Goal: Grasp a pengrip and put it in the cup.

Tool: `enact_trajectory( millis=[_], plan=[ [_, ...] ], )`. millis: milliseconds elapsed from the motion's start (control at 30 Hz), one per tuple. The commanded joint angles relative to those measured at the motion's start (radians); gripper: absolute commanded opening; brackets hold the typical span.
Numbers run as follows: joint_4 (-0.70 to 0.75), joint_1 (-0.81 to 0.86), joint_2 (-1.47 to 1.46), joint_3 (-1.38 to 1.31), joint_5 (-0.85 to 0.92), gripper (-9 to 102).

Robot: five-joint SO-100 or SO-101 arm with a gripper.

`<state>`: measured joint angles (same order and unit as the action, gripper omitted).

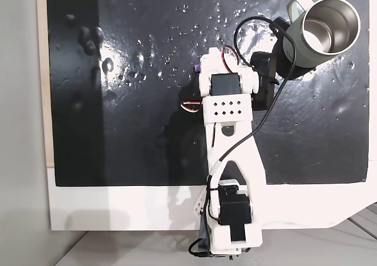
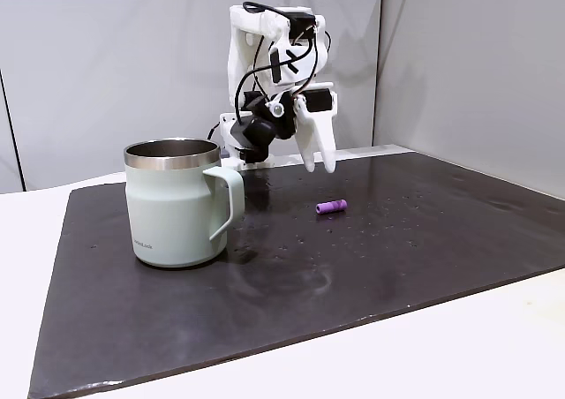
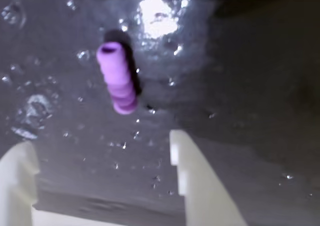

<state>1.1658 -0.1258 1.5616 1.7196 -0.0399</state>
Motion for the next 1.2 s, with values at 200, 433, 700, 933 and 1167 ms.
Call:
enact_trajectory(
  millis=[200,433,700,933,1167],
  plan=[
    [-0.029,-0.006,-0.153,-0.163,0.006,28],
    [-0.071,-0.008,-0.258,-0.178,0.002,28],
    [-0.083,-0.025,-0.353,-0.225,-0.002,25],
    [-0.1,-0.032,-0.37,-0.21,-0.002,8],
    [-0.1,-0.037,-0.364,-0.206,0.005,2]
  ],
)
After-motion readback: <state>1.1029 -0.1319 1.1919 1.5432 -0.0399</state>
